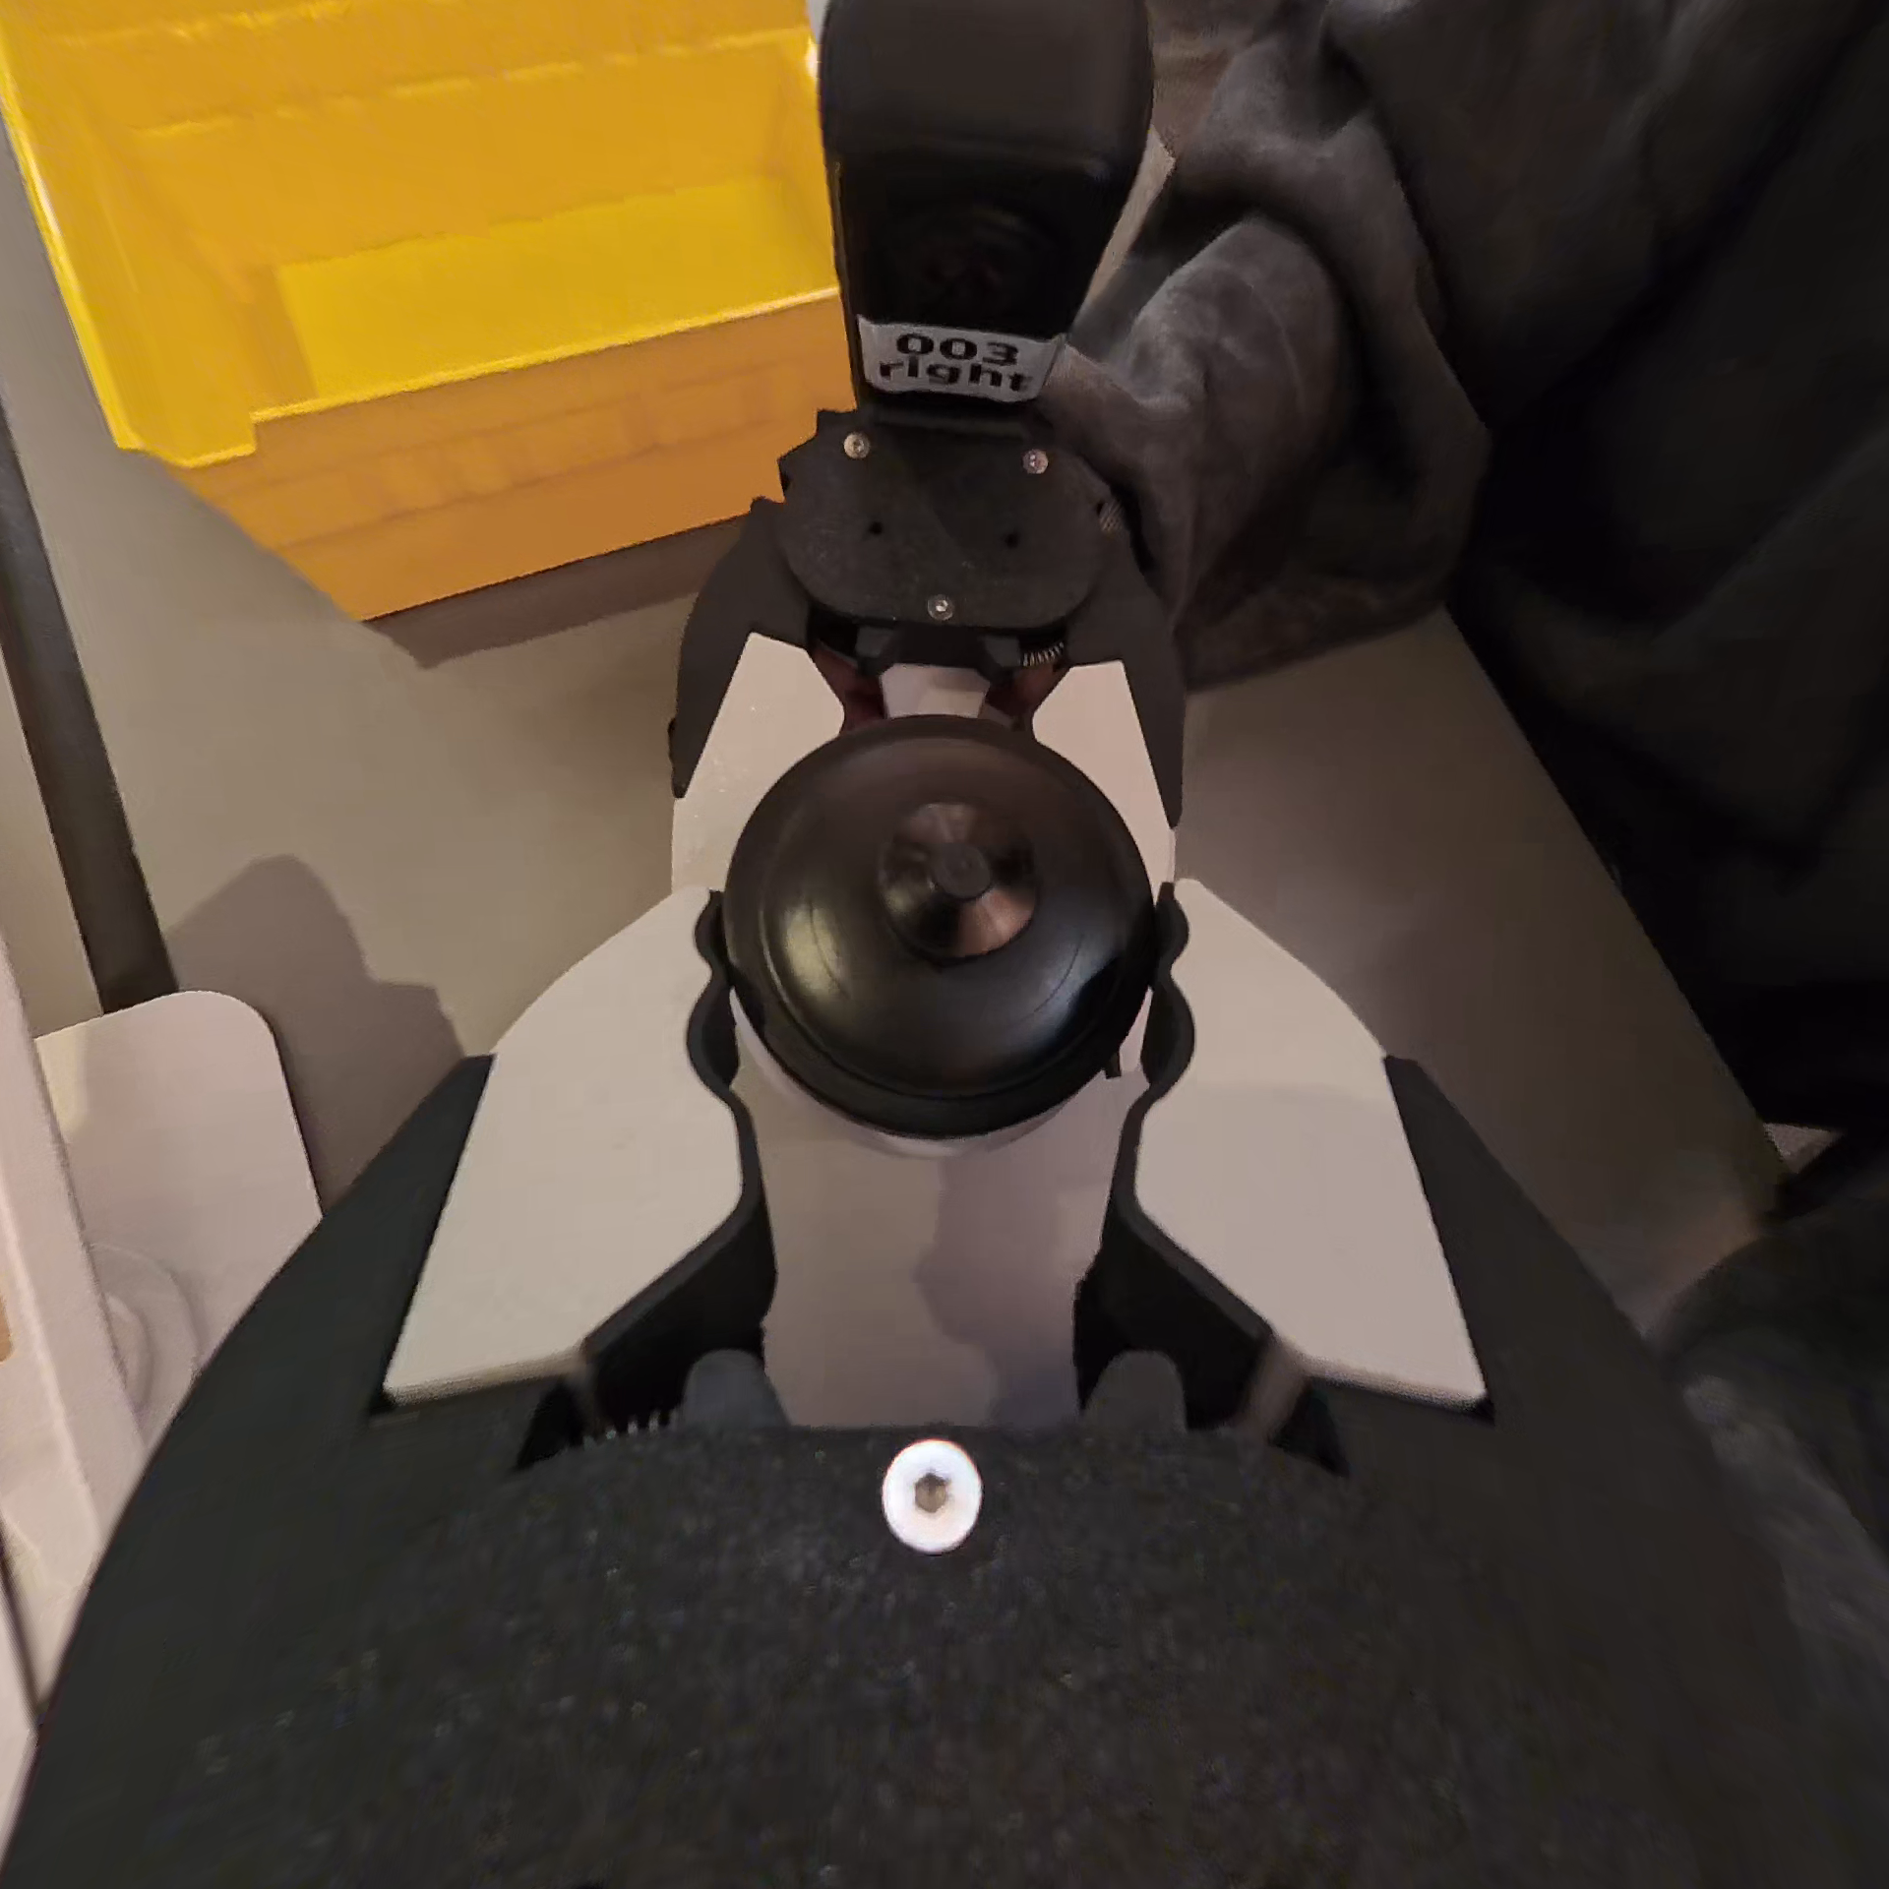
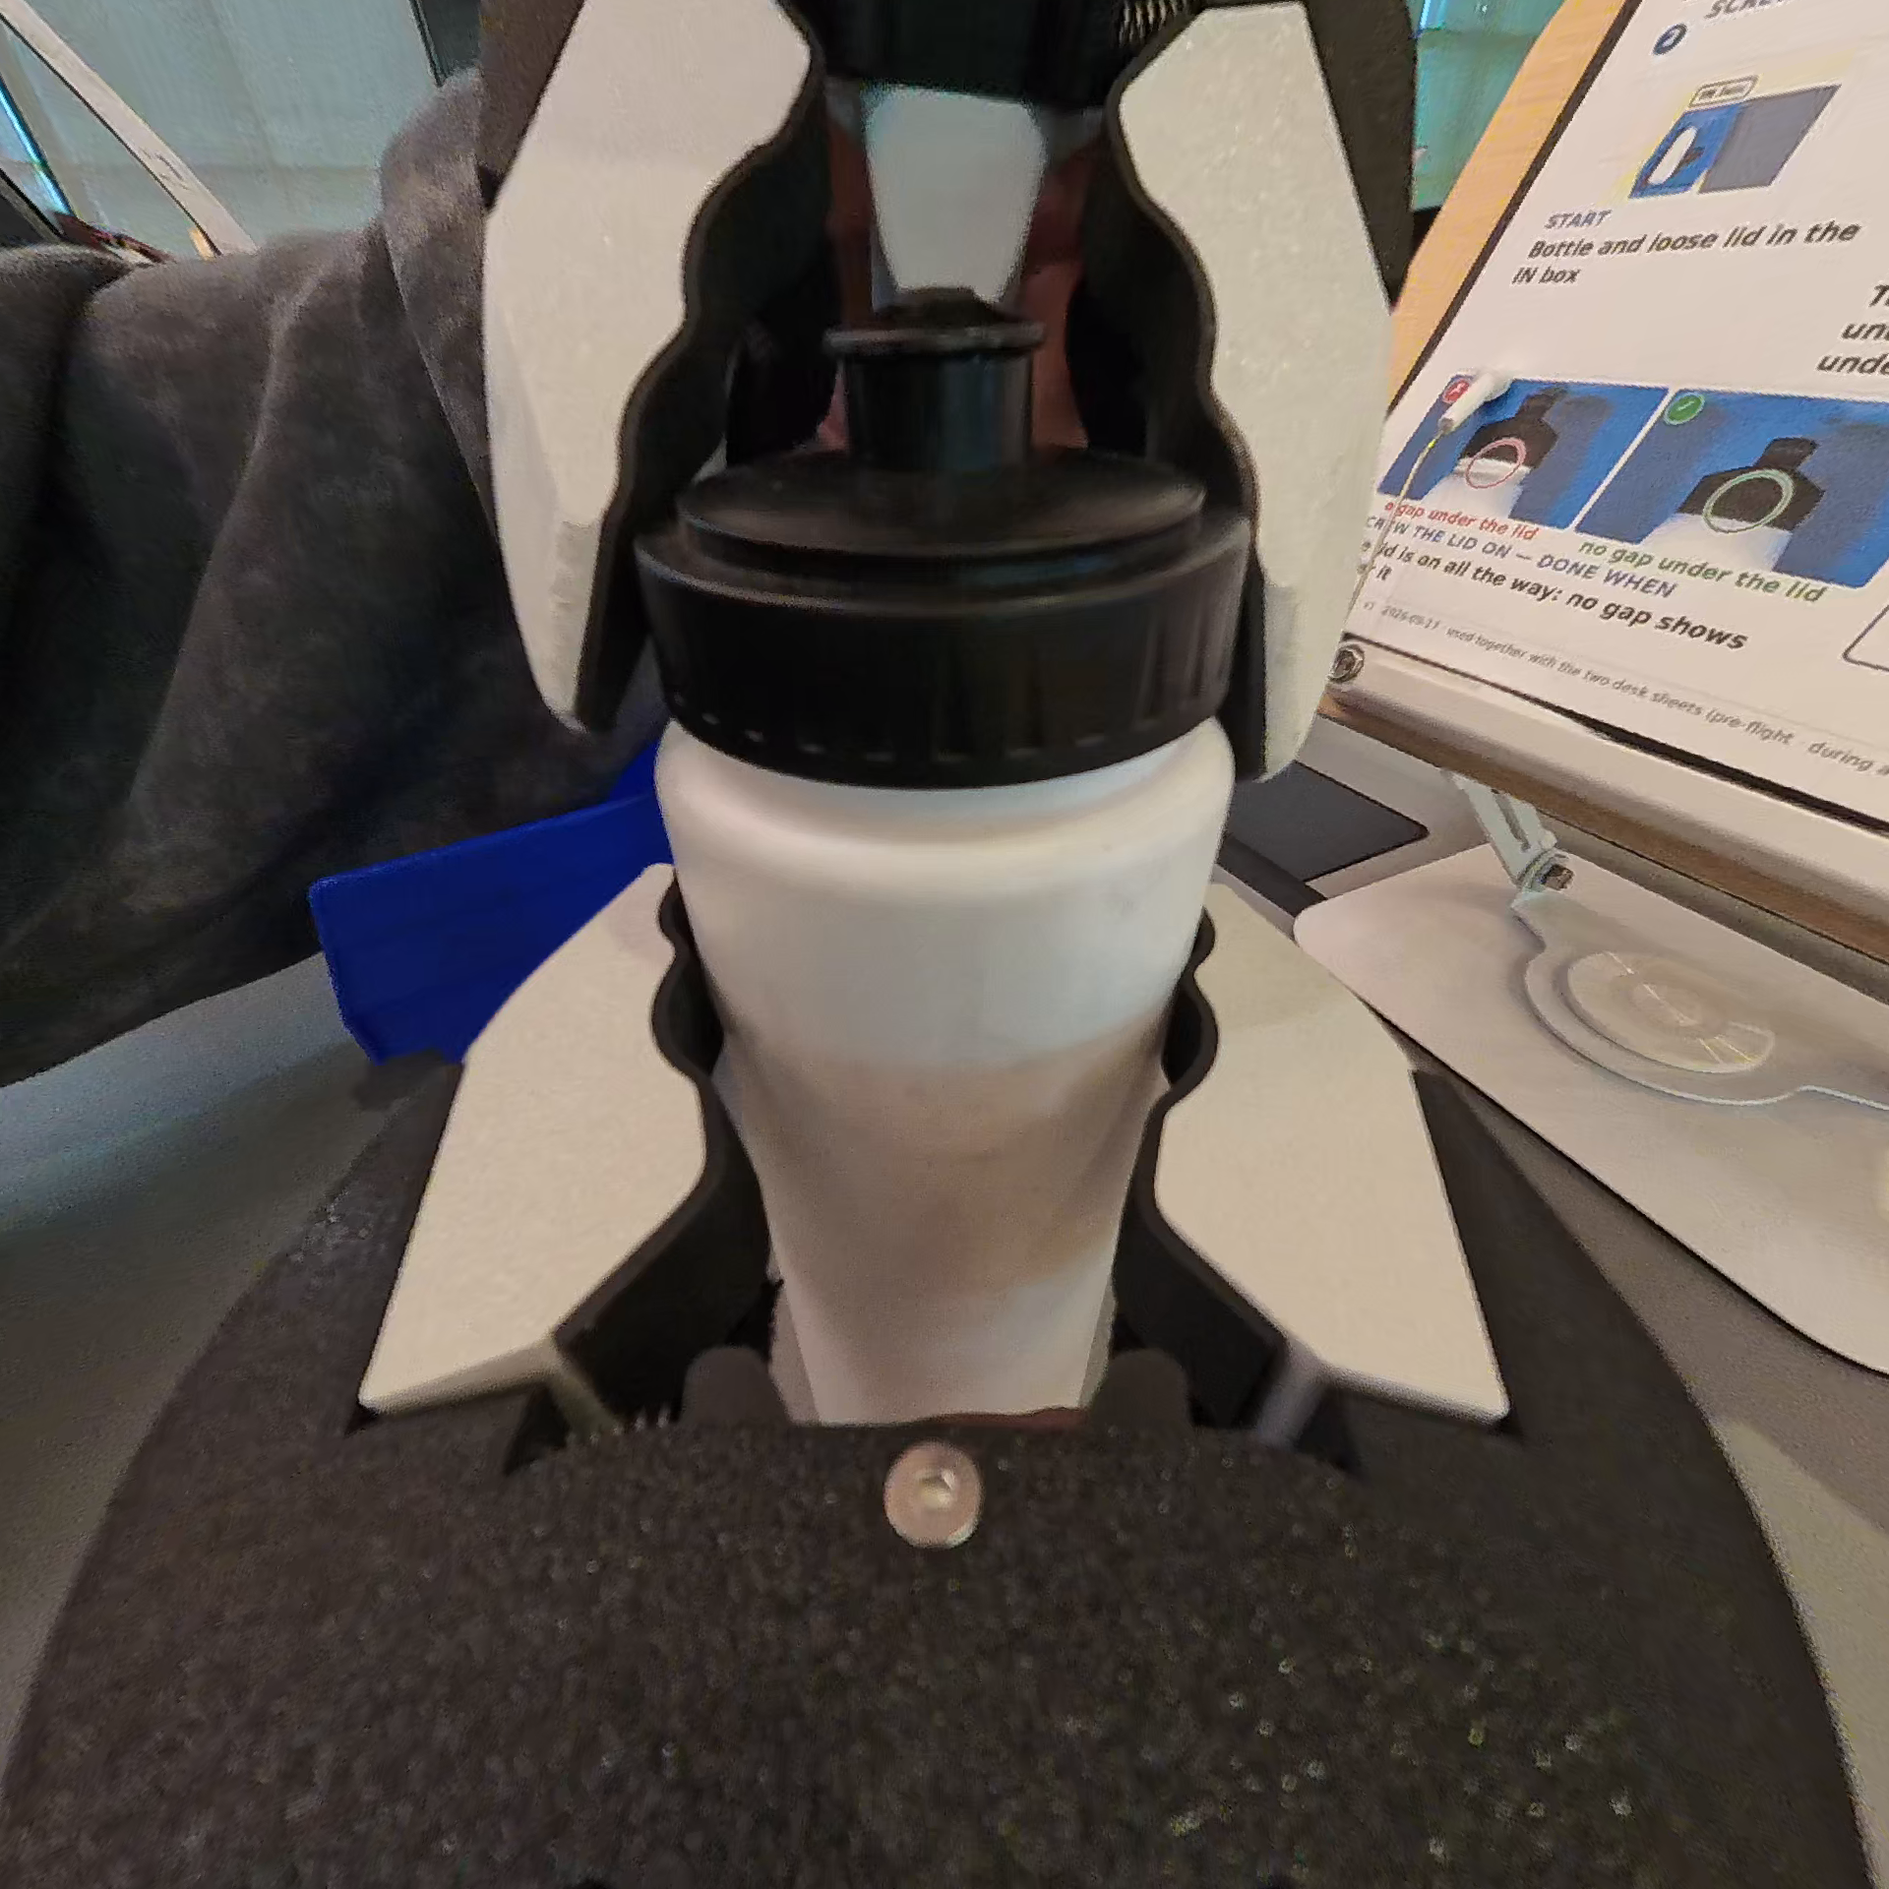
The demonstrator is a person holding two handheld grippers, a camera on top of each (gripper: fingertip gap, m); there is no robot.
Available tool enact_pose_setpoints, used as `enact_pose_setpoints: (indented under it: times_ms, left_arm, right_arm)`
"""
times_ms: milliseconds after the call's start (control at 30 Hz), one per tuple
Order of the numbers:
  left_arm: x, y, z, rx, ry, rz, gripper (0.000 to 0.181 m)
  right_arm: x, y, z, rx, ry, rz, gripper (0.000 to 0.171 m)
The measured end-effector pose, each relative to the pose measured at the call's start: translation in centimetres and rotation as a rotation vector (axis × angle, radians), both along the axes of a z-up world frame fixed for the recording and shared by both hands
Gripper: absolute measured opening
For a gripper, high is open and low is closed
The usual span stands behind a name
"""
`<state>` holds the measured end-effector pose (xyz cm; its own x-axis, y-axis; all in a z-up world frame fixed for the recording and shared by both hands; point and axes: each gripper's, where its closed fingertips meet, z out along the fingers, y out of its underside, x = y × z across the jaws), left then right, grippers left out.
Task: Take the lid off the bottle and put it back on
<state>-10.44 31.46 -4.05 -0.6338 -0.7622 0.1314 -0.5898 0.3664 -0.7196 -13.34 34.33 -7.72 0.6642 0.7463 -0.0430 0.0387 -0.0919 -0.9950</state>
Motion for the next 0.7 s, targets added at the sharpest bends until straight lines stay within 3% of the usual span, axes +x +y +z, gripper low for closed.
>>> enact_pose_setpoints:
  times_ms: [133, 300, 433, 567, 700]
  left_arm:
    - [-0.1, 0.1, 0.6, -0.044, -0.107, 0.152, 0.078]
    - [-0.1, 1.8, 3.1, -0.184, -0.295, 0.65, 0.101]
    - [-0.9, 2.3, 3.6, -0.241, -0.437, 1.043, 0.098]
    - [-1.4, 1.9, 2.6, -0.103, -0.501, 1.305, 0.097]
    - [-0.2, 1.6, 1.9, -0.009, -0.526, 1.425, 0.099]
  right_arm:
    - [-0.2, -0.1, 0.0, 0.009, -0.009, 0.006, 0.087]
    - [-0.3, -0.1, -0.1, 0.013, -0.019, -0.005, 0.087]
    - [-0.3, -0.1, -0.1, 0.014, -0.018, -0.01, 0.087]
    - [-0.3, -0.1, -0.1, 0.012, -0.02, -0.014, 0.087]
    - [-0.3, -0.1, -0.1, 0.011, -0.024, -0.016, 0.087]
